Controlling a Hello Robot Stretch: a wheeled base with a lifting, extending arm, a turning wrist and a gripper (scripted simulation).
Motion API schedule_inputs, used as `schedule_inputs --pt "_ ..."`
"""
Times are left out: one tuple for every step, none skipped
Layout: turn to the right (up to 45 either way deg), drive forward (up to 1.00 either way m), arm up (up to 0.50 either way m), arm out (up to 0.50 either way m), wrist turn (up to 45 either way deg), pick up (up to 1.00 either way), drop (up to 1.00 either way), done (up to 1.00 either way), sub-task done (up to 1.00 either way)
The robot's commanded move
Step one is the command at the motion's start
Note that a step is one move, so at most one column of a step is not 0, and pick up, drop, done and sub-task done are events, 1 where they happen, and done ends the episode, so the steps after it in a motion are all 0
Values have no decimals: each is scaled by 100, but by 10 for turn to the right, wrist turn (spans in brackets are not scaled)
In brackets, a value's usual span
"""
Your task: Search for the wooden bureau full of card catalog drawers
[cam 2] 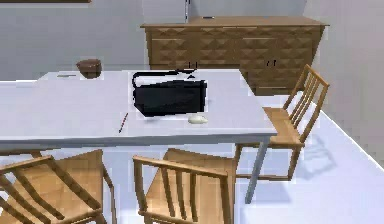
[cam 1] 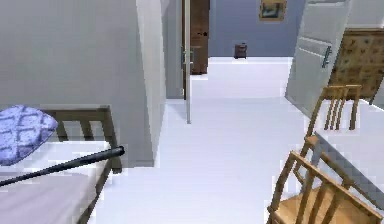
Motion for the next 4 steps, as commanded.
schedule_inputs --pt "30 0 0 0 0 0 0 0 0" --pt "0 95 0 0 0 0 0 0 0" --pt "240 0 0 0 0 0 0 0 0" --pt "0 100 0 0 0 0 0 0 0"
